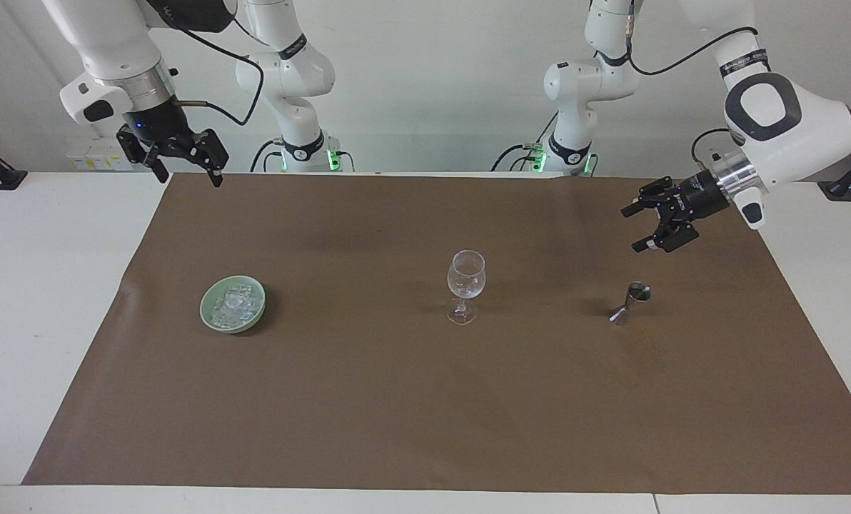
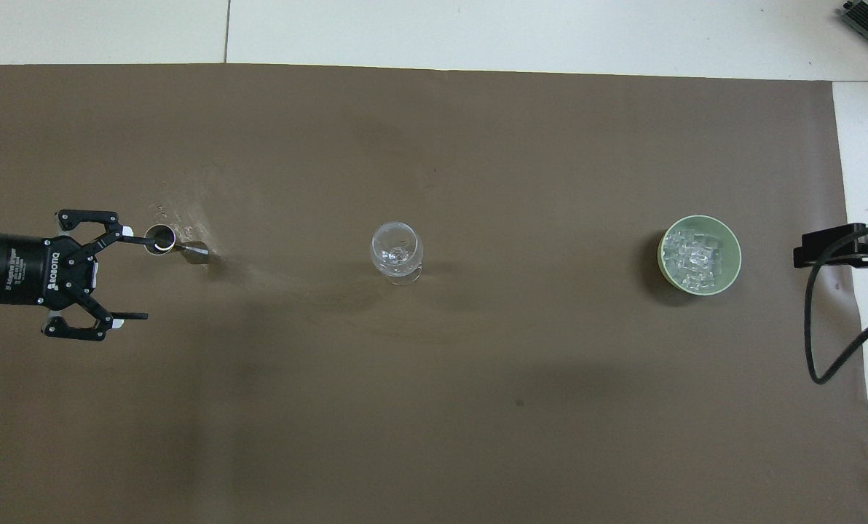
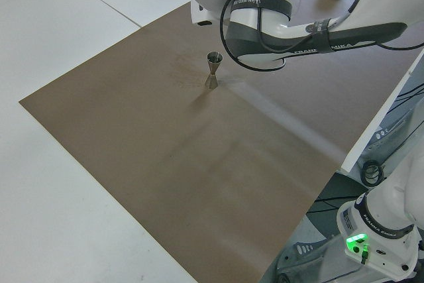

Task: Pour wine and add ice with both arms
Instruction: 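Move the open left gripper toward the small silver bottle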

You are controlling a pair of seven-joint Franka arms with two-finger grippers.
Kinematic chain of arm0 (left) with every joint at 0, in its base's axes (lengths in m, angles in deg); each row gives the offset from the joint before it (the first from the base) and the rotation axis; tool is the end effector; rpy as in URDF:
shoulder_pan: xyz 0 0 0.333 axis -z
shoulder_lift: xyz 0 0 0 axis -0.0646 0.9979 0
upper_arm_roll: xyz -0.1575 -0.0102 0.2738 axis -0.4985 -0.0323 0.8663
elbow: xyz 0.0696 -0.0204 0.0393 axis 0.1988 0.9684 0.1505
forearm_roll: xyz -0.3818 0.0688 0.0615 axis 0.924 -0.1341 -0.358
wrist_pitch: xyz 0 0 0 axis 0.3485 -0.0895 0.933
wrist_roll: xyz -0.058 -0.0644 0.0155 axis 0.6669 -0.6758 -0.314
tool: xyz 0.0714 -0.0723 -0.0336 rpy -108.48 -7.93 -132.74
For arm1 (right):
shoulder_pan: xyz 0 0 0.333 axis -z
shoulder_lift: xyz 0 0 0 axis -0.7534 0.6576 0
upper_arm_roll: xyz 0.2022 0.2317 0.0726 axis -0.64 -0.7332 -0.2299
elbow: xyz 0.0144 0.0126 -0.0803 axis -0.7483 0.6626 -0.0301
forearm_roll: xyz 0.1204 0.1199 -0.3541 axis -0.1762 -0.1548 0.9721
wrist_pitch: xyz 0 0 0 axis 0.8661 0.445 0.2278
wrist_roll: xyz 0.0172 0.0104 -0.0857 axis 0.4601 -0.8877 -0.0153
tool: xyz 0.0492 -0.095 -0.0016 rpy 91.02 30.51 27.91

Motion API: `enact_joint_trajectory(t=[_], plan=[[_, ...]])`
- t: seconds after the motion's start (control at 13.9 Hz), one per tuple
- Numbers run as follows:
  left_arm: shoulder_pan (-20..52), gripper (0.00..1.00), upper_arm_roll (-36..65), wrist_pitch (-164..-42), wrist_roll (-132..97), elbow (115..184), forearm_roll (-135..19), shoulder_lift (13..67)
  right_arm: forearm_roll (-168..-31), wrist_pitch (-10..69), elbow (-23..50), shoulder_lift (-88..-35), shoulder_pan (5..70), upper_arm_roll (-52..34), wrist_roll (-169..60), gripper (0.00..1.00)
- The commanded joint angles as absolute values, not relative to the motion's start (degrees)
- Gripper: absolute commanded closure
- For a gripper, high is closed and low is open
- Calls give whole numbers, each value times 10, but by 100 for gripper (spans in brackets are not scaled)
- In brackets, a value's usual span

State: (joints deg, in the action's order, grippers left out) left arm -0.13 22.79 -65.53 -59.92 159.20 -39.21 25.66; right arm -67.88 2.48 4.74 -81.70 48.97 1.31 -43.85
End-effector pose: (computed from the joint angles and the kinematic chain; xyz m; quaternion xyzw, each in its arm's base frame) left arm 0.5139 0.0206 0.4644 0.7061 0.5998 -0.2536 0.2782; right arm 0.5262 -0.0323 0.6339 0.9988 -0.0491 0.0043 0.0065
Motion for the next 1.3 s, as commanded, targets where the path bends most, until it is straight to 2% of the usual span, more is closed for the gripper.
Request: enact_joint_trajectory(t=[0.0, 0.36, 0.58, 0.79, 1.01, 1.23], plan=[[-16, 0, 224, -656, -594, 1629, -381, 223, -686, 19, 54, -827, 493, 11, -449, 0], [-77, 0, 224, -658, -593, 1629, -290, 268, -686, 19, 54, -827, 493, 11, -449, 0], [-82, 0, 224, -653, -580, 1607, -274, 304, -686, 19, 54, -827, 493, 11, -449, 0], [-103, 0, 219, -642, -397, 1610, -253, 337, -686, 19, 54, -827, 493, 11, -449, 0], [-108, 0, 223, -568, -397, 1563, -249, 363, -686, 19, 54, -827, 493, 11, -449, 0], [-129, 0, 220, -568, -444, 1555, -245, 386, -686, 19, 54, -827, 493, 11, -449, 0]])
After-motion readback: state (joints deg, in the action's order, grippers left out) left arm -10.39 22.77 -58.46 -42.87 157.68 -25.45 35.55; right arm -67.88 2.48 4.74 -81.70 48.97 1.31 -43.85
